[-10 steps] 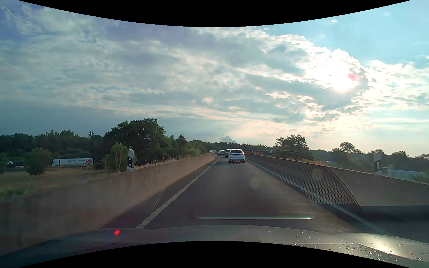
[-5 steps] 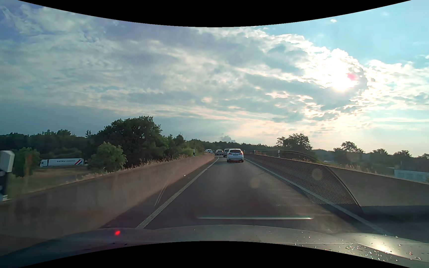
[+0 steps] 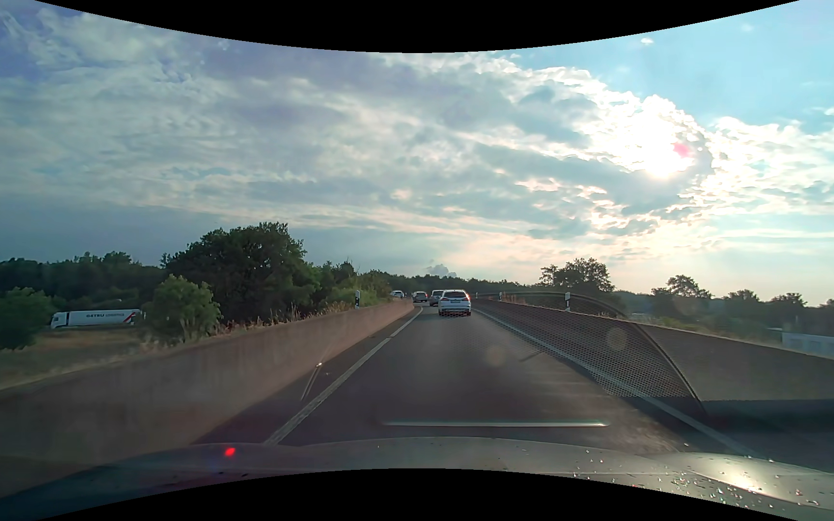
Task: Follow the waypoints while adhering to traffic rules and regulations
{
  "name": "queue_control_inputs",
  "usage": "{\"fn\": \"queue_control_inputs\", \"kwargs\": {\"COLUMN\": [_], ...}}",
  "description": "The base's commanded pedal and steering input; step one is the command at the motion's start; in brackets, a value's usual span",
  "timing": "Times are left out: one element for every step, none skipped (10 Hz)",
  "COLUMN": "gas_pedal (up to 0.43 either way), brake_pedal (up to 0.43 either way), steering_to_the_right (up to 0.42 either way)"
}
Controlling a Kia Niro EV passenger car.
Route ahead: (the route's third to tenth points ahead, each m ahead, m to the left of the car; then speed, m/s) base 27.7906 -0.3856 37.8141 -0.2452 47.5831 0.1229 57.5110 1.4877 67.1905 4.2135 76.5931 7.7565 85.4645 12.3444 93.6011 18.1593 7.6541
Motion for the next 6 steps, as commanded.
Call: {"fn": "queue_control_inputs", "kwargs": {"gas_pedal": [0.209, 0.209, 0.209, 0.209, 0.209, 0.209], "brake_pedal": [0.0, 0.0, 0.0, 0.0, 0.0, 0.0], "steering_to_the_right": [0.0, 0.0, 0.0, -0.002, -0.001, -0.002]}}
